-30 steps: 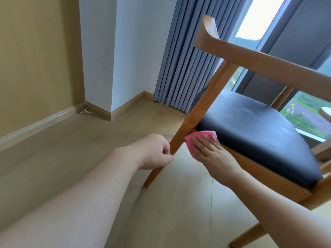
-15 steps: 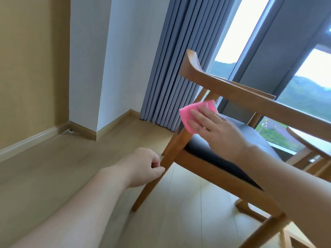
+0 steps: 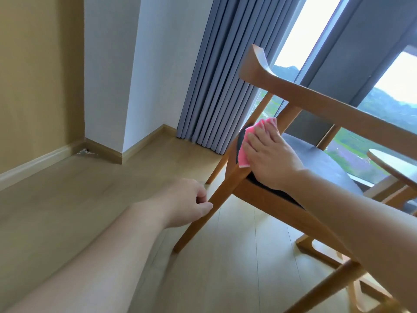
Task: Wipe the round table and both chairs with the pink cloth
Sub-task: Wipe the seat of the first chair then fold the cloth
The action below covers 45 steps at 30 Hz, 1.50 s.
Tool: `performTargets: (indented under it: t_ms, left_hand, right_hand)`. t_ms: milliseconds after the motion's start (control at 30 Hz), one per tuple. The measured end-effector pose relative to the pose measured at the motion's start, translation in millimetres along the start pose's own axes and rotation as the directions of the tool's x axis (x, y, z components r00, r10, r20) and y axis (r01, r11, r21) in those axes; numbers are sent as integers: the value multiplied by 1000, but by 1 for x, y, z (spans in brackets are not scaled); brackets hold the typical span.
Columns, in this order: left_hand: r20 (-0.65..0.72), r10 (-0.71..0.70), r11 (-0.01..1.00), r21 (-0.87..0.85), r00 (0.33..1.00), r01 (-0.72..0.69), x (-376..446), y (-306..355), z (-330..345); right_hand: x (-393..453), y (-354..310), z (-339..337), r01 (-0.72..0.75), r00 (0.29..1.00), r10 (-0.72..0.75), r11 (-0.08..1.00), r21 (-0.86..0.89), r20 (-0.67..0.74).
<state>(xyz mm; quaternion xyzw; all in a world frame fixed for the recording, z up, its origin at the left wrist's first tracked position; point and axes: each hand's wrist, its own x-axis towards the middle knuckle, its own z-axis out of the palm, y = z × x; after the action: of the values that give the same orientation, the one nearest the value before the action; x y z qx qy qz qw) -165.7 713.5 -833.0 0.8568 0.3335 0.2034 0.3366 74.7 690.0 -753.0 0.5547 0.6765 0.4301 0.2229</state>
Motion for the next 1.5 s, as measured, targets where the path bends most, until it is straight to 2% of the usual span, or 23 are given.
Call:
performTargets:
  t_ms: [67,133,200,300,400,667,900,1033,1200,1300,1367,1433,1500]
  left_hand:
    - [14,0,1000,2,1000,0,-2,-2,0]
    - [36,5,1000,14,999,-5,-5,-5,1]
    - [51,3,999,33,999,-5,-8,-7,1]
    - [41,1,999,42,999,-3,-11,-9,1]
    - [27,10,999,49,1000,-11,-13,-10,-1]
    - [28,40,999,1,999,-40,-9,1,0]
    - [-4,54,998,-20,999,-54,4,16,6]
    - [-5,92,996,-23,996,-92,11,34,12]
    - [-36,162,986,-34,986,-163,15,46,8]
    - [-86,142,988,-56,986,-147,15,43,8]
    - [-145,115,988,-84,983,-128,16,40,7]
    - [-197,80,988,-113,977,-104,15,35,6]
    - [-280,15,989,-135,960,-55,12,33,2]
  right_hand:
    - [-1,-25,9,33,999,-32,999,-17,28]
    - [1,-52,18,12,1000,-12,1000,-6,3]
    - [1,-79,28,-3,999,3,1000,11,48]
    - [-3,-103,40,86,982,-57,983,-161,180]
    - [-4,-104,42,115,982,-80,974,-198,174]
    - [-6,-83,37,192,977,-170,964,-185,128]
    - [-9,-21,18,224,974,-220,963,-148,46]
    - [-6,22,-5,203,979,-198,968,-148,47]
    - [-5,62,-27,168,984,-171,984,-56,-46]
    - [-5,64,-35,126,989,-120,990,-71,82]
    - [-4,57,-37,101,989,-92,991,-83,113]
    - [-2,50,-40,84,994,-84,996,12,71]
    - [-1,47,-45,63,998,-61,982,179,-14]
